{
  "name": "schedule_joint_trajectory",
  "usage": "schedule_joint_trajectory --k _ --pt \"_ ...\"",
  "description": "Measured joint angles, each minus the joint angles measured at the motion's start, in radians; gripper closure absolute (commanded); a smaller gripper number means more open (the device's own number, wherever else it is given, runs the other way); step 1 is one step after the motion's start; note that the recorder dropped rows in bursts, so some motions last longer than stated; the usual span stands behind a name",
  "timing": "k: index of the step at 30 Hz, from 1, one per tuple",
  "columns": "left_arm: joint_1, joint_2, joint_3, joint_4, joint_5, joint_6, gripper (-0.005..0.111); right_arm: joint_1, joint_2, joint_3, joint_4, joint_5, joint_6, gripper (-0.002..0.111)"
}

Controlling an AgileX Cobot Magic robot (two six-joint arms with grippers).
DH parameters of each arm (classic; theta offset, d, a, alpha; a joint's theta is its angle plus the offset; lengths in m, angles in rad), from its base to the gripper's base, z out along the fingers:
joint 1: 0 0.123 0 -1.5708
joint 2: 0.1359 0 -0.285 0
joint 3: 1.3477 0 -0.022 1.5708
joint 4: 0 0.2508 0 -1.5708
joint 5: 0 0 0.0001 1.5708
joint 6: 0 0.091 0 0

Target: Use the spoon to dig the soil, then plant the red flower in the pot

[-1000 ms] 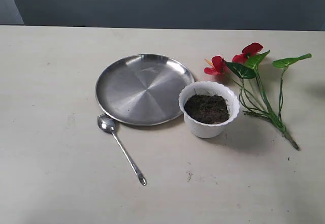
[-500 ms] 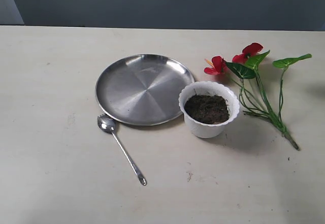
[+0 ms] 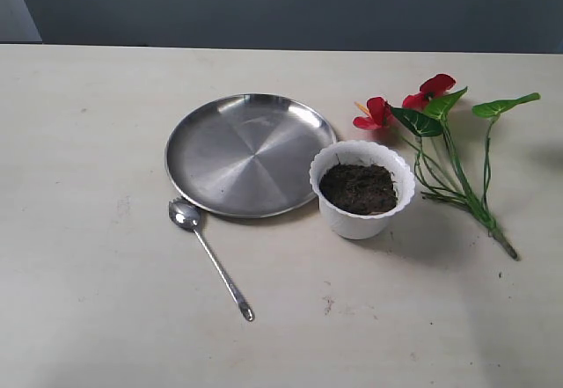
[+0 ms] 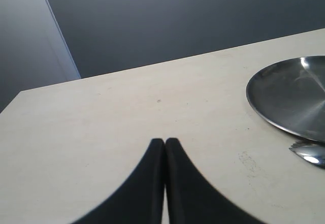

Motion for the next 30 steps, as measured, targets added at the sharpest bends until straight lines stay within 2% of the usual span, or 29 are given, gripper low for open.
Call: schedule_joint_trajectory --k 3,6,10,12,16,18,22,26,30 --pt "0.000 0.000 0.000 0.000 0.000 0.000 0.106 0.000 0.000 -0.012 -0.003 -0.003 -0.085 0.109" --pt "0.000 0.000 0.000 0.000 0.000 0.000 0.106 0.007 0.015 -0.145 -0.010 0.063 -0.286 0.109" --pt "0.000 0.000 0.000 0.000 0.000 0.000 0.106 0.013 0.184 -0.496 -0.054 0.237 -0.591 0.109" --pt "0.000 0.000 0.000 0.000 0.000 0.000 0.106 0.013 0.309 -0.674 -0.101 0.348 -0.676 0.109" --pt "0.000 0.000 0.000 0.000 0.000 0.000 0.106 0.020 0.608 -1.025 -0.179 0.610 -0.737 0.109" --pt "0.000 0.000 0.000 0.000 0.000 0.000 0.106 0.046 0.723 -1.127 -0.185 0.700 -0.745 0.109" --pt "0.000 0.000 0.000 0.000 0.000 0.000 0.106 0.196 0.906 -1.195 -0.252 0.760 -0.734 0.109" --pt "0.000 0.000 0.000 0.000 0.000 0.000 0.106 0.461 1.075 -1.195 -0.468 0.743 -0.582 0.109" --pt "0.000 0.000 0.000 0.000 0.000 0.000 0.106 0.674 1.260 -1.195 -0.614 0.661 -0.439 0.109"
